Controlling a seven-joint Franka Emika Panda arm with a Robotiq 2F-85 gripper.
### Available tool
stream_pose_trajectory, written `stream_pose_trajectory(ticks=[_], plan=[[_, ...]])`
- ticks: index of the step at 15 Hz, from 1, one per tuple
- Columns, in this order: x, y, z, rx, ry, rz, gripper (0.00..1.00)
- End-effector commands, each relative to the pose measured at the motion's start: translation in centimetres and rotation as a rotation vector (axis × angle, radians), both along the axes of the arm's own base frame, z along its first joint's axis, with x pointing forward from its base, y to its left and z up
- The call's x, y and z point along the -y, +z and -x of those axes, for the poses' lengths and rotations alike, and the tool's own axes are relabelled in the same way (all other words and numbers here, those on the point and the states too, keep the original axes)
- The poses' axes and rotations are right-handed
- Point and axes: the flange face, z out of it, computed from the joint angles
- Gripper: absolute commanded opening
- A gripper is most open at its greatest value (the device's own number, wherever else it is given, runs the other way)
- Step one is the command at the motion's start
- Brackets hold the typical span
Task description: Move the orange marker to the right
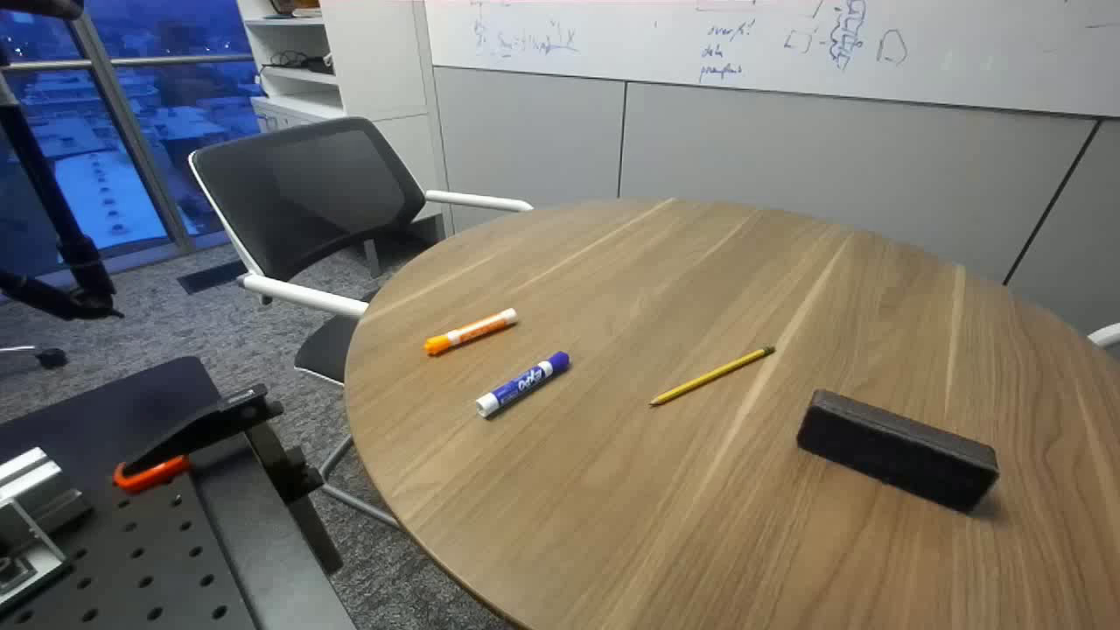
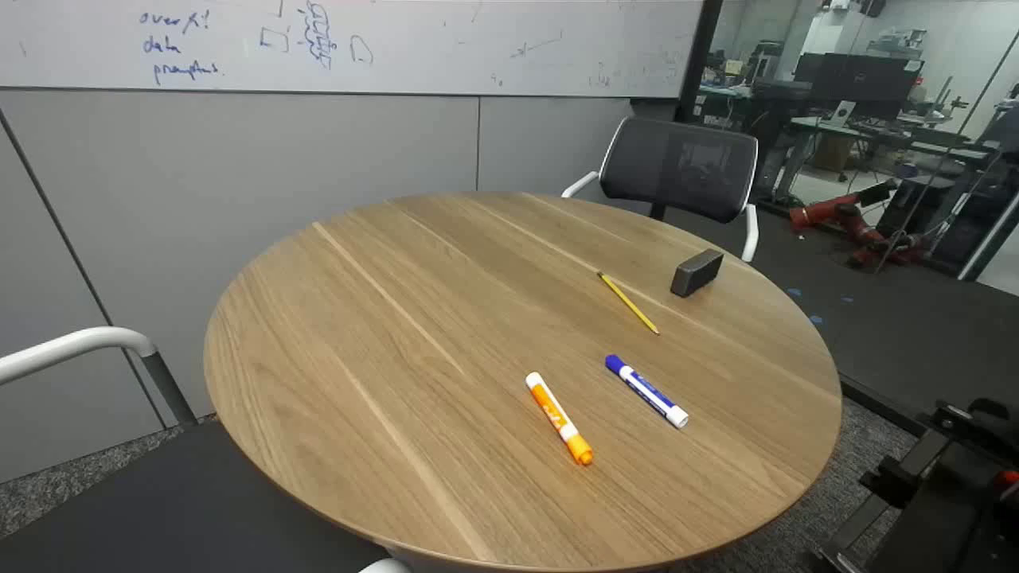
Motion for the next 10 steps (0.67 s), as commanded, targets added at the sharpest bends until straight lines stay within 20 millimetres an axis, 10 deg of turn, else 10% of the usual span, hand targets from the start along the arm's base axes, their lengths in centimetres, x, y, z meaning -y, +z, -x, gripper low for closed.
stream_pose_trajectory(ticks=[1,10], plan=[[0.01,-0.54,0.16,-0.016,0.0,0.0,1.0],[0.01,-1.43,0.28,-0.037,0.001,0.001,1.0]])
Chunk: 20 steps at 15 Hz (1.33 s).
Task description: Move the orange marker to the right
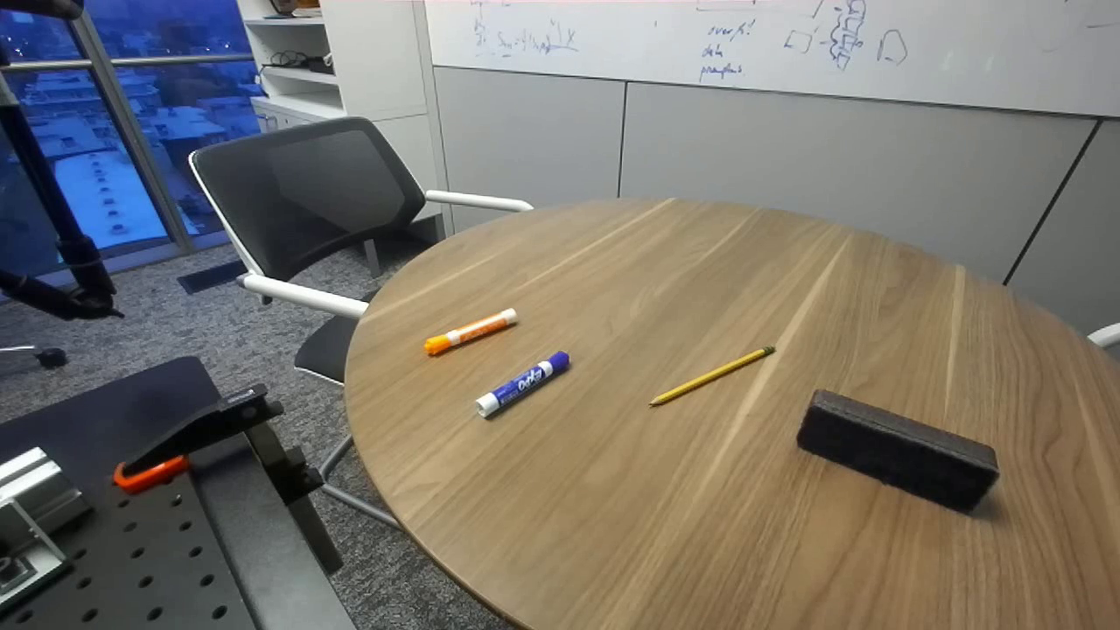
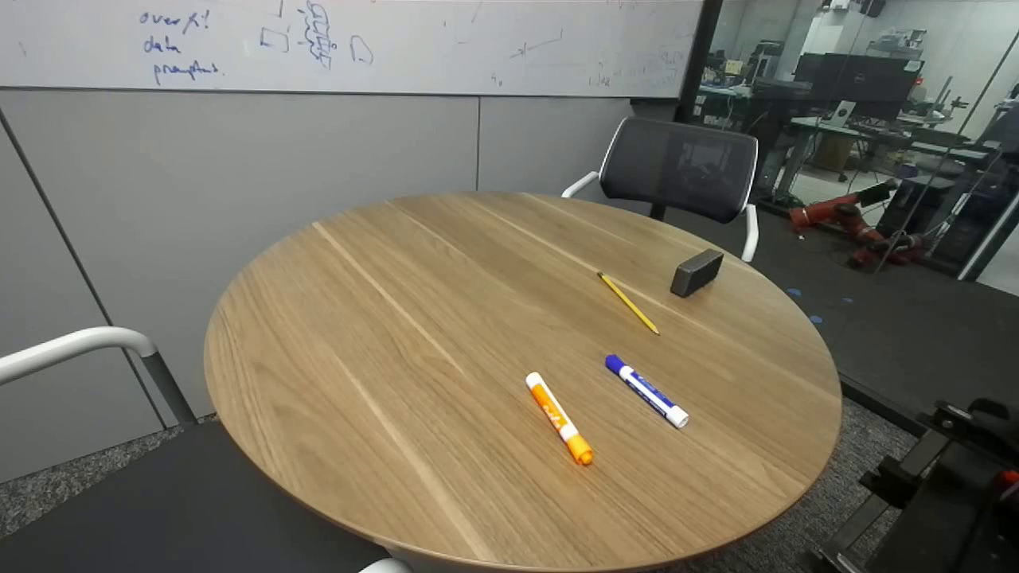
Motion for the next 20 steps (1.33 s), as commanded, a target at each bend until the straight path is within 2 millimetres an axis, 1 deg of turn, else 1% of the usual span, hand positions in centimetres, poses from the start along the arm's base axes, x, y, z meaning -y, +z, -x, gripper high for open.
stream_pose_trajectory(ticks=[1,2,3,4,6,8,9,15,19,20], plan=[[-0.7,-0.2,-0.4,-0.001,0.015,0.028,1.0],[-2.4,-0.8,-2.1,-0.013,0.038,0.07,1.0],[-3.4,-1.0,-3.2,-0.015,0.057,0.098,1.0],[-4.9,-1.8,-4.9,-0.026,0.068,0.119,1.0],[-6.8,-3.0,-7.0,-0.019,0.088,0.164,1.0],[-8.2,-4.8,-9.3,-0.026,0.108,0.207,1.0],[-8.7,-5.9,-10.5,-0.032,0.109,0.223,1.0],[-10.8,-14.3,-17.2,-0.093,0.082,0.277,1.0],[-13.5,-20.1,-21.6,-0.153,0.028,0.293,1.0],[-14.3,-21.2,-22.6,-0.166,0.017,0.29,1.0]])
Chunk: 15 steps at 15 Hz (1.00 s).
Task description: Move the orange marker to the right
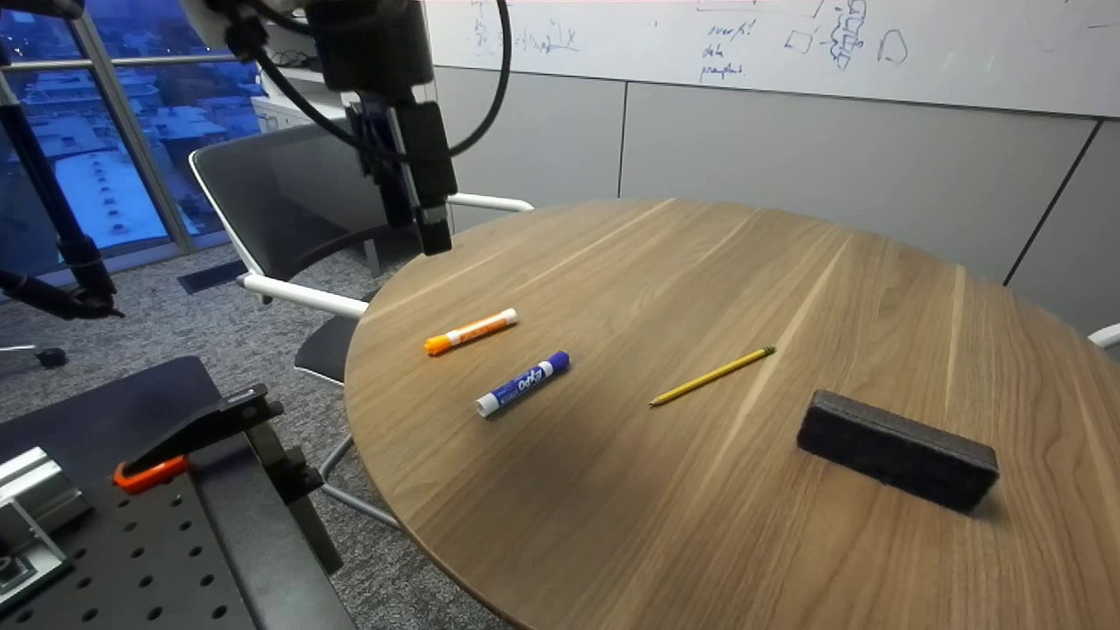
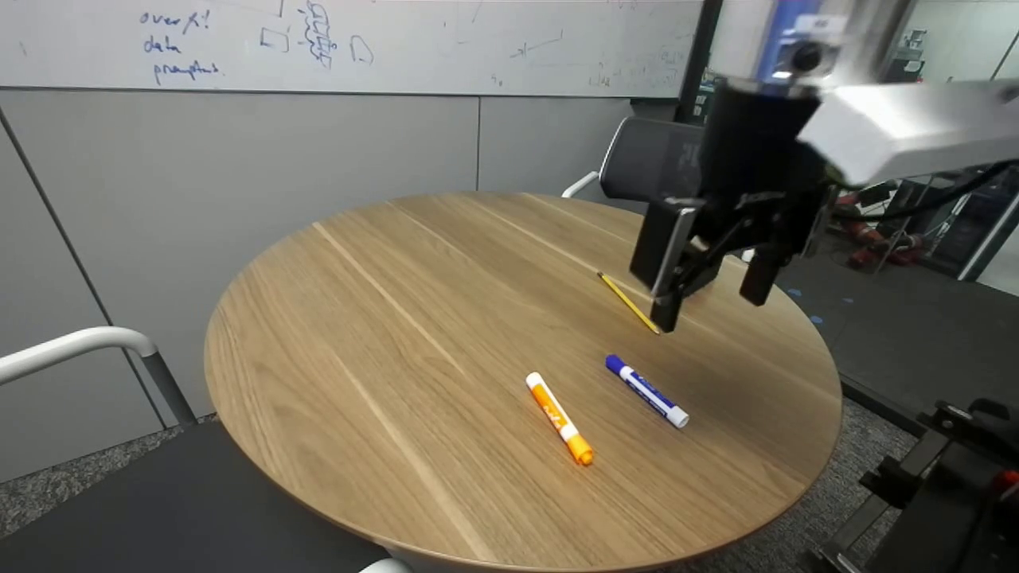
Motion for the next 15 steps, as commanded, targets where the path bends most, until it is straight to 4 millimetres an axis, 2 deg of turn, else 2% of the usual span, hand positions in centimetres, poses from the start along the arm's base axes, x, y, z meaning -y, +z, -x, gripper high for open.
stream_pose_trajectory(ticks=[1,7,12,13,15], plan=[[-2.9,-4.7,-4.7,-0.028,-0.05,0.012,1.0],[-6.3,-11.0,-8.9,-0.047,-0.07,0.04,1.0],[-7.3,-14.1,-10.7,-0.068,-0.08,0.062,1.0],[-7.4,-14.6,-11.0,-0.074,-0.085,0.067,0.84],[-7.6,-15.2,-11.4,-0.086,-0.093,0.074,0.68]])
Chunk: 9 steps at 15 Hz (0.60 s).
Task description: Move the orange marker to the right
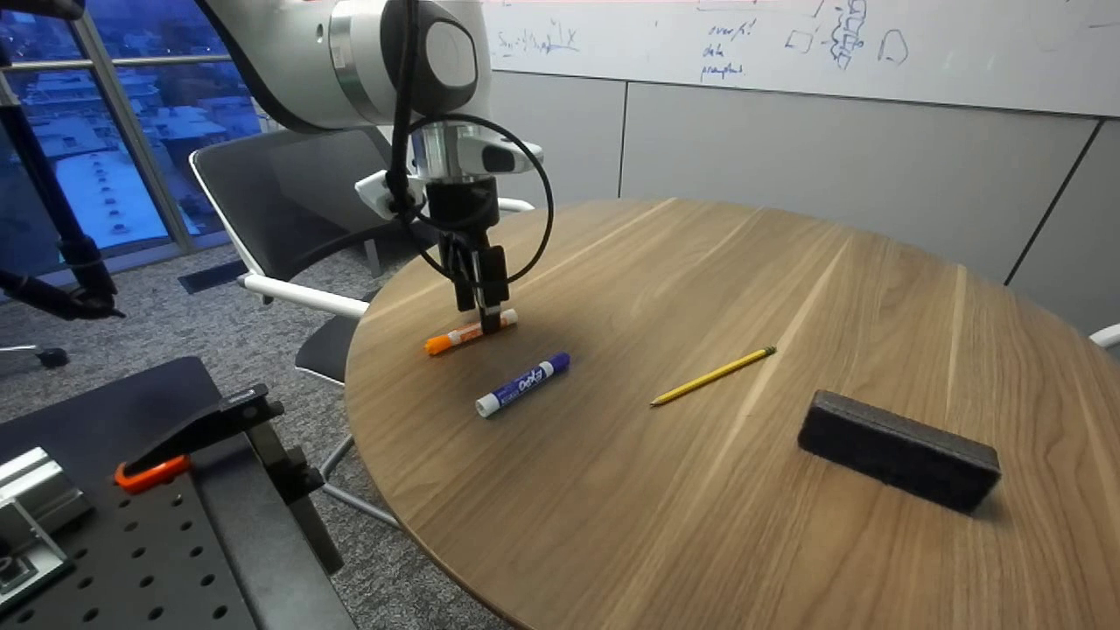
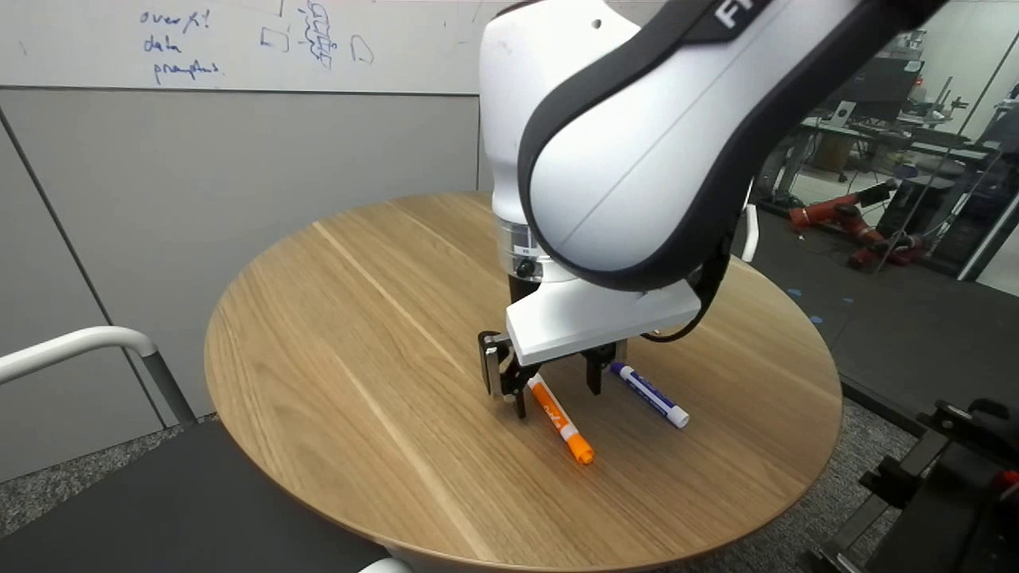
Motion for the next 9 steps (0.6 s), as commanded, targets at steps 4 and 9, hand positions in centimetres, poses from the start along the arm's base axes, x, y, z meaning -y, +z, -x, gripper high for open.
stream_pose_trajectory(ticks=[4,9], plan=[[-1.1,-1.3,-1.9,-0.026,-0.03,0.03,0.35],[-1.8,1.6,-0.5,-0.051,-0.012,0.028,0.01]])
